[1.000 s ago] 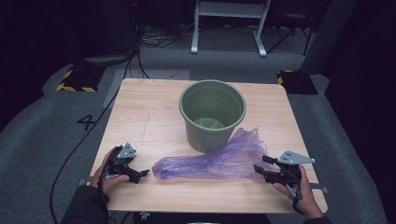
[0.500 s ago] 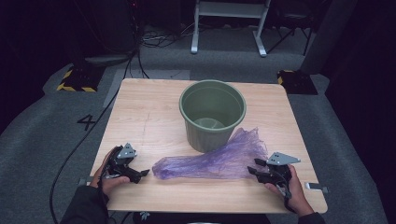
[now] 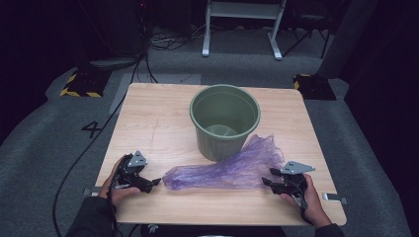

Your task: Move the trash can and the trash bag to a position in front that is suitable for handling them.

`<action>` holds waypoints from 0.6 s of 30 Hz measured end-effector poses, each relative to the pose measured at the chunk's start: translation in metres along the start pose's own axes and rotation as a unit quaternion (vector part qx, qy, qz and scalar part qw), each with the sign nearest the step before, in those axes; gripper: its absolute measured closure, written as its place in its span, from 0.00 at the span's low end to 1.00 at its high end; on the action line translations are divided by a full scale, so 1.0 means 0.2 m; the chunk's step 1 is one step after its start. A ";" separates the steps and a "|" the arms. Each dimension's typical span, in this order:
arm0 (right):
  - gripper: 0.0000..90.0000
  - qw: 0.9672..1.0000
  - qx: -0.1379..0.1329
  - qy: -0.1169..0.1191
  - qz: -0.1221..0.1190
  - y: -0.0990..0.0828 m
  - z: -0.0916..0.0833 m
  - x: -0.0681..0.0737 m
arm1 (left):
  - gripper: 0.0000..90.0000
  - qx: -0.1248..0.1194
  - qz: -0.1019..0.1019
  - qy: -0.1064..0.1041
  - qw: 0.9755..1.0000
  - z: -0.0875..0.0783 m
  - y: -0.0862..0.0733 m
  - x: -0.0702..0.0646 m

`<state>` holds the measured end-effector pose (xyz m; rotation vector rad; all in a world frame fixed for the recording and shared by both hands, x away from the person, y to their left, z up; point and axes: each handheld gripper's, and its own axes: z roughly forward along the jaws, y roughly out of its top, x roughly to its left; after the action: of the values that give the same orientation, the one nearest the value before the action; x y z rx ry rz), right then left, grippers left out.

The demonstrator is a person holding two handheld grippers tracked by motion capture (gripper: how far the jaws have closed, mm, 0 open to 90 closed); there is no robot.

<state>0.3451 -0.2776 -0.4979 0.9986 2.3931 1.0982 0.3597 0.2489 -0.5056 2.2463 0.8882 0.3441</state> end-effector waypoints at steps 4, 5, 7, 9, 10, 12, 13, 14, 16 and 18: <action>0.50 1.000 0.004 -0.003 0.000 -0.01 0.00 -0.01 | 0.00 0.000 0.001 -0.001 1.000 0.01 0.01 -0.02; 0.48 1.000 0.001 -0.006 0.004 -0.01 0.00 -0.02 | 0.00 -0.001 0.001 -0.003 1.000 0.02 0.02 -0.03; 0.45 1.000 -0.004 -0.001 0.005 0.00 -0.01 -0.02 | 0.00 0.000 0.003 -0.003 1.000 0.03 0.03 -0.04; 0.39 1.000 -0.012 -0.001 0.000 0.01 -0.02 -0.01 | 0.00 -0.001 0.006 -0.005 1.000 0.04 0.04 -0.05; 0.37 1.000 -0.016 0.000 -0.002 0.02 -0.03 0.00 | 0.00 0.000 0.003 -0.006 1.000 0.04 0.05 -0.06; 0.33 1.000 -0.024 -0.004 -0.005 0.03 -0.04 0.02 | 0.00 -0.001 0.003 -0.005 1.000 0.05 0.05 -0.06; 0.32 0.999 -0.031 -0.003 -0.008 0.04 -0.05 0.03 | 0.00 -0.003 0.001 -0.005 1.000 0.06 0.06 -0.07; 0.31 0.999 -0.034 -0.002 -0.009 0.05 -0.05 0.04 | 0.00 0.000 0.002 -0.004 1.000 0.06 0.06 -0.07; 0.28 0.999 -0.043 -0.003 -0.011 0.06 -0.06 0.06 | 0.00 -0.001 0.003 -0.003 1.000 0.07 0.08 -0.08; 0.27 0.999 -0.048 -0.001 -0.017 0.08 -0.06 0.08 | 0.00 0.000 0.001 -0.004 1.000 0.08 0.09 -0.09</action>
<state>0.3354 -0.2647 -0.4781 0.9240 2.3221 1.1879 0.3632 0.2200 -0.5056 2.2465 0.8816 0.3357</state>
